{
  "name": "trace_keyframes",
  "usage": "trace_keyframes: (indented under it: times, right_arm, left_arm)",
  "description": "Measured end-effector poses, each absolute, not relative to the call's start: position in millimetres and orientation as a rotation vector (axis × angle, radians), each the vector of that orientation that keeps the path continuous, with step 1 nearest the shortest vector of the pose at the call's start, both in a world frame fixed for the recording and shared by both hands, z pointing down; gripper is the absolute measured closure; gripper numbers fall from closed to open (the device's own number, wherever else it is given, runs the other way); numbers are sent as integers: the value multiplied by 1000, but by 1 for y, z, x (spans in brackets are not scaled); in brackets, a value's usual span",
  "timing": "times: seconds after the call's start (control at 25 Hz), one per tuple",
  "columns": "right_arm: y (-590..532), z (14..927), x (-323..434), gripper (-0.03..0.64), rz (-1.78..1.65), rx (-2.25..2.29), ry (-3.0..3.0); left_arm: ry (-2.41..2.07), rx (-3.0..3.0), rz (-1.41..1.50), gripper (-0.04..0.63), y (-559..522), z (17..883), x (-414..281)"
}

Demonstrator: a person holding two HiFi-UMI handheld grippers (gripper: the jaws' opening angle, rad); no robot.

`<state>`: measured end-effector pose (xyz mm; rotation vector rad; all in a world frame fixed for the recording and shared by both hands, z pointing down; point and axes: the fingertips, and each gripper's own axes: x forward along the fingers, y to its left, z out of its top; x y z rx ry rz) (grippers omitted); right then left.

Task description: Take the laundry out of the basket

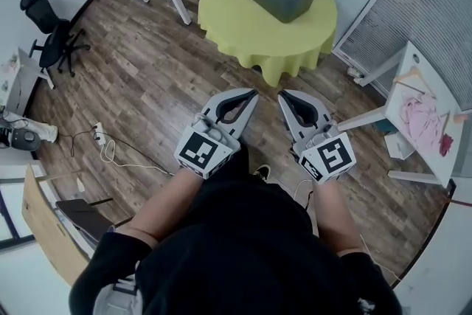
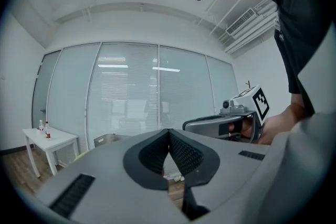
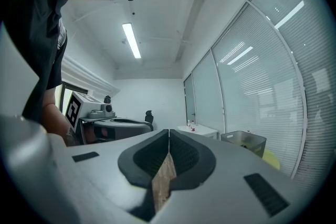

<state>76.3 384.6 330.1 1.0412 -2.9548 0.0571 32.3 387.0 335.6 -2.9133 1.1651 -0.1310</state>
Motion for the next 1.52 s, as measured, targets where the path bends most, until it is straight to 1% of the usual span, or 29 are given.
trace_keyframes:
  times: [0.36, 0.6, 0.72, 0.92, 1.04, 1.52]
  right_arm:
    - [316, 333, 59, 594, 37, 1043, -2913]
    - [265, 336, 46, 594, 84, 1081, -2912]
    - [243, 339, 37, 594, 97, 1088, -2901]
    - [206, 340, 19, 594, 109, 1103, -2880]
    - [187, 341, 8, 594, 106, 1109, -2868]
    - [131, 354, -24, 594, 122, 1153, -2834]
  left_arm:
    - [1112, -2936, -92, 586, 314, 344, 24]
    - [1104, -2946, -105, 586, 265, 347, 7]
    - [1118, -2963, -54, 586, 242, 347, -3]
    - [1068, -2968, -93, 586, 205, 347, -20]
    - [1065, -2985, -65, 586, 185, 348, -28]
    - [1017, -2998, -103, 586, 128, 356, -62]
